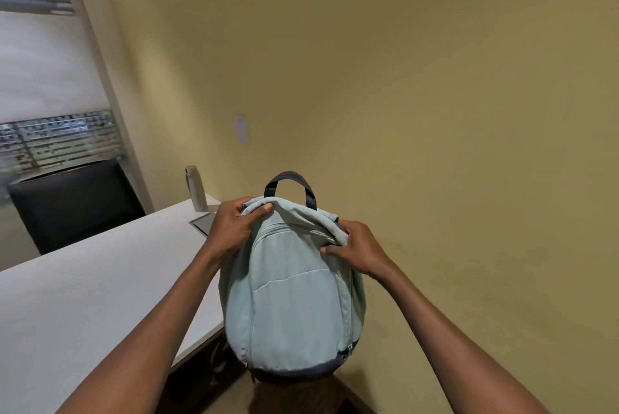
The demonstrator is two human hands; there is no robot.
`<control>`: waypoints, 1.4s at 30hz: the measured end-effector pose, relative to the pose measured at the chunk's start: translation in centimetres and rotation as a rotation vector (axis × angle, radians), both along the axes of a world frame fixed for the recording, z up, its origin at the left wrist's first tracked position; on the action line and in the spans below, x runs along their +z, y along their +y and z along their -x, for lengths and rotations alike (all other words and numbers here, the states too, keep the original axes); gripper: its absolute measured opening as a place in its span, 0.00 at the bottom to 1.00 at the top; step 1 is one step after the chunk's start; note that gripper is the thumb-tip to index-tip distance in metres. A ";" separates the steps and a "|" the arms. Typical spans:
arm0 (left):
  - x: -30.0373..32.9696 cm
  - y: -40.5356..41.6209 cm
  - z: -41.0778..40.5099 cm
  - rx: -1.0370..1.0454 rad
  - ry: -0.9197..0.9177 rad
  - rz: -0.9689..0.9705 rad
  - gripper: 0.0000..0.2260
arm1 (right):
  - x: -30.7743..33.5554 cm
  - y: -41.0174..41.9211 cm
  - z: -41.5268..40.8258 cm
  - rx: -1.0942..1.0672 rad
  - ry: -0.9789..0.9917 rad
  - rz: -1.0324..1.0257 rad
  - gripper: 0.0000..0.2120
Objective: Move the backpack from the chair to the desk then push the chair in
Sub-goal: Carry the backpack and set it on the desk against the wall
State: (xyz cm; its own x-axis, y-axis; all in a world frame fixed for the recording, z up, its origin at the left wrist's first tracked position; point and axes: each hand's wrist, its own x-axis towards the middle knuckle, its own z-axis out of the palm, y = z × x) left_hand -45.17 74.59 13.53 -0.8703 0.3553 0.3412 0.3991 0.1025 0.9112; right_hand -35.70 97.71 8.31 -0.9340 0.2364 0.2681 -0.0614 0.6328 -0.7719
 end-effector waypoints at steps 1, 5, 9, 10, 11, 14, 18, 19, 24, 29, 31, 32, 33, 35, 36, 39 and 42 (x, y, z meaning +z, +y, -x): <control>-0.1 -0.2 1.2 -0.005 0.001 0.014 0.06 | -0.1 -0.3 1.2 -0.022 0.021 0.031 0.10; 0.1 -1.5 6.8 0.020 -0.006 0.054 0.05 | 0.5 -1.7 6.4 -0.018 0.078 0.094 0.15; -0.1 -2.5 12.0 0.098 -0.031 0.106 0.07 | 0.8 -3.0 11.2 -0.021 0.134 0.233 0.05; -0.2 -2.5 13.1 0.120 -0.037 0.108 0.07 | 0.8 -3.2 12.2 -0.020 0.150 0.273 0.05; -0.3 -2.4 14.0 0.140 -0.037 0.110 0.08 | 0.7 -3.3 13.1 -0.023 0.162 0.306 0.05; -1.0 -1.9 16.8 0.204 -0.012 0.124 0.10 | 0.8 -3.5 15.9 -0.020 0.199 0.411 0.07; -2.9 -2.6 20.4 0.182 -0.089 0.168 0.19 | 1.3 -2.5 20.0 -0.027 0.227 0.492 0.09; -3.6 -2.9 21.4 0.142 -0.120 0.175 0.19 | 1.4 -2.1 21.1 -0.027 0.242 0.506 0.09; -6.2 -2.3 28.1 0.202 -0.187 0.086 0.12 | 1.6 -0.1 27.3 -0.017 0.252 0.513 0.10; -5.6 1.7 33.8 0.362 -0.176 0.047 0.16 | 1.6 2.2 32.1 -0.013 0.217 0.443 0.13; -5.2 3.3 36.0 0.387 -0.178 0.011 0.17 | 1.0 3.3 33.5 0.008 0.193 0.441 0.13; -5.0 4.0 37.1 0.389 -0.175 -0.003 0.17 | 0.7 3.8 34.2 0.007 0.185 0.442 0.13; -4.9 4.7 38.3 0.393 -0.174 -0.008 0.18 | 0.3 4.1 34.9 0.000 0.179 0.446 0.14; -4.6 5.8 40.4 0.380 -0.171 0.000 0.17 | -0.3 4.6 36.3 -0.028 0.158 0.469 0.14; -4.7 6.1 41.4 0.360 -0.163 0.014 0.16 | -0.6 4.6 36.9 -0.045 0.153 0.481 0.14; -5.3 6.9 44.4 0.287 -0.159 0.023 0.09 | -1.7 4.5 38.6 -0.085 0.132 0.489 0.15; -6.5 7.9 47.1 0.213 -0.201 0.040 0.07 | -3.2 4.4 40.0 -0.132 0.101 0.535 0.10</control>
State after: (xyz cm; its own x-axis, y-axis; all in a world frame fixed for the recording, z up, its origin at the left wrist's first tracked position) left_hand -92.31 82.47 7.05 -0.9754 0.1674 0.1437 0.1766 0.2024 0.9632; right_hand -75.71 102.09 5.07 -0.8629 0.4775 0.1655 -0.0985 0.1622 -0.9818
